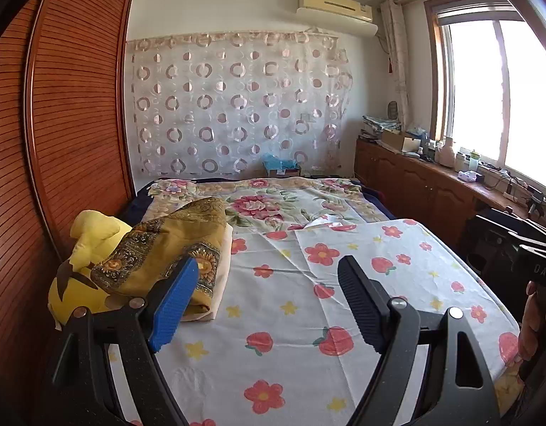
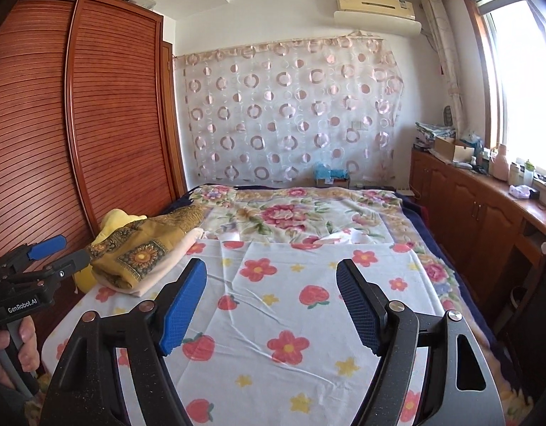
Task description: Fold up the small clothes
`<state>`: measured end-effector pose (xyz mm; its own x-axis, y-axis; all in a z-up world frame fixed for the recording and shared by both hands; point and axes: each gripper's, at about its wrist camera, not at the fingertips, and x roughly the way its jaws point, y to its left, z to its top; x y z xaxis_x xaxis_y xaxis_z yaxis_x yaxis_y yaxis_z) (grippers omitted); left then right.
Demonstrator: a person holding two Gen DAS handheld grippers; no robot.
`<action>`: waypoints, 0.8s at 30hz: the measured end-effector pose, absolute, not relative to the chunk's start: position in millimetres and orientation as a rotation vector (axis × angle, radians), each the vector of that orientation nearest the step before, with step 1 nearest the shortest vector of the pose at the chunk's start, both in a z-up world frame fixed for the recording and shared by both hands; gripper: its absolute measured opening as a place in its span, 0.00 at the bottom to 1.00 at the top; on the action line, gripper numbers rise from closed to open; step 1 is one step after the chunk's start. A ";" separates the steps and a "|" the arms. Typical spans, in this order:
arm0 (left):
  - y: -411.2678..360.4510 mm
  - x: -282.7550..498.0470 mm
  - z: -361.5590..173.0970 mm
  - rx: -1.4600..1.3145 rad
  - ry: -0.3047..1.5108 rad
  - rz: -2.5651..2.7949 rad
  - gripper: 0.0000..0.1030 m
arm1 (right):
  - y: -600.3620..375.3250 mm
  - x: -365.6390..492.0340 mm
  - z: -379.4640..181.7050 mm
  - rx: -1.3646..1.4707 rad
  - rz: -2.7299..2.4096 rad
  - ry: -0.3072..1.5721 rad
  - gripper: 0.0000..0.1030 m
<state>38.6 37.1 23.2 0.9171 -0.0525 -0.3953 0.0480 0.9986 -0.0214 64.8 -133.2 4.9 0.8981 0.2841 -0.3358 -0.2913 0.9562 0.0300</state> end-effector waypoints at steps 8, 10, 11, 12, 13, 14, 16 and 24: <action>37.3 38.2 23.6 -0.011 0.406 -0.050 0.79 | -137.9 62.8 8.8 -0.012 0.292 0.343 0.75; 37.4 38.3 23.3 -0.011 0.406 -0.050 0.79 | -138.9 63.4 11.5 -0.010 0.291 0.344 0.75; 37.5 38.3 23.3 -0.010 0.406 -0.051 0.79 | -140.1 63.4 12.0 -0.010 0.293 0.344 0.75; 37.5 38.2 23.3 -0.010 0.406 -0.051 0.79 | -140.3 63.6 11.4 -0.010 0.292 0.342 0.75; 37.5 38.1 23.3 -0.010 0.405 -0.050 0.79 | -140.4 64.1 11.9 -0.011 0.292 0.341 0.75; 37.7 38.2 23.3 -0.010 0.404 -0.051 0.79 | -141.2 64.3 11.9 -0.013 0.292 0.341 0.75; 37.6 38.2 23.1 -0.009 0.405 -0.051 0.79 | -143.3 65.1 11.8 -0.011 0.292 0.341 0.75; 38.0 38.3 22.3 -0.010 0.404 -0.051 0.79 | -148.7 63.9 12.0 -0.011 0.294 0.339 0.75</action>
<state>38.3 38.0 22.3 0.9181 -0.0512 -0.3931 0.0474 0.9987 -0.0195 63.9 -148.7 12.0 0.9009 0.2823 -0.3296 -0.2860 0.9575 0.0383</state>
